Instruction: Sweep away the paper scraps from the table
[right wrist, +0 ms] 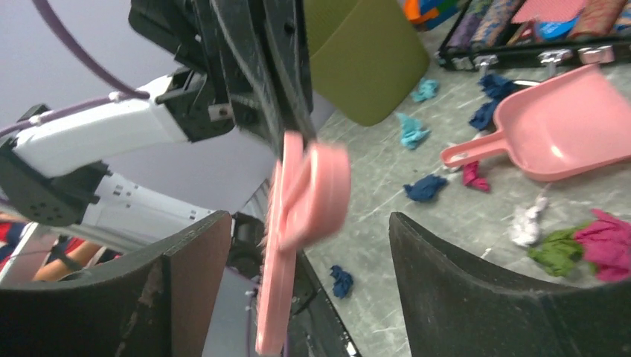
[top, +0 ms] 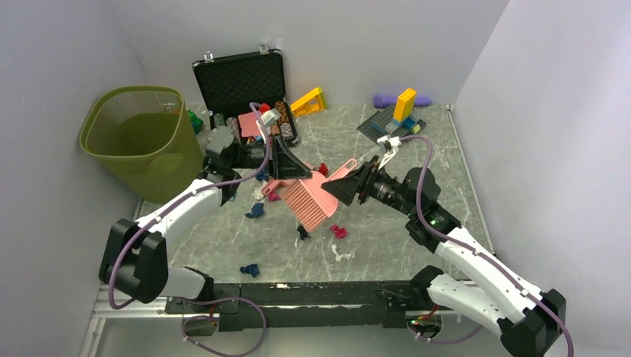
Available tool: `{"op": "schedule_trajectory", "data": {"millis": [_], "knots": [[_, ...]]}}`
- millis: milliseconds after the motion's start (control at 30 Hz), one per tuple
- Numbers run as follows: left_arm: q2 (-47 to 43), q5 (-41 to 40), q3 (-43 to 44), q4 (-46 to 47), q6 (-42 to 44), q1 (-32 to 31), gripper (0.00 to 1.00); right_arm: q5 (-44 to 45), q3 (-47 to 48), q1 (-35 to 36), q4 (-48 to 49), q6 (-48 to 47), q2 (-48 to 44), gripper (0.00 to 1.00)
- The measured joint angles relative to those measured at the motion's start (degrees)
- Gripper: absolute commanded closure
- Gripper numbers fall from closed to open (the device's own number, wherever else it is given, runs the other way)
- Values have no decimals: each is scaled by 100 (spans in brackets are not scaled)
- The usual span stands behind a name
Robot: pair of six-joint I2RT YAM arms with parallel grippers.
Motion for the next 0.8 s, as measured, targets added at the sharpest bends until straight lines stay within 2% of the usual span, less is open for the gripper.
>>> {"op": "schedule_trajectory", "data": {"millis": [67,167,300,433,567,667,800], "knots": [[-11,87,-2,-245,105,-61,100,-4,317,-170,-431,-203,20,13],[-118,96,0,-1021,560,-85,100,-105,933,-411,-1128,-555,63,12],[-315,39,114,-2256,1440,-221,100,-553,1707,-750,-1967,-1064,216,17],[-367,-85,466,-3276,2293,-459,100,-1346,2524,-1040,-2907,-1561,798,20],[-431,-144,588,-3827,2776,-538,100,-1943,2905,-1152,-3703,-2017,1410,20],[-448,-157,588,-3989,2920,-538,100,-2179,2907,-1180,-4216,-2258,1567,25],[-448,-177,590,-4083,3038,-538,100,-2542,2907,-1189,-4581,-2492,1596,40]]}}
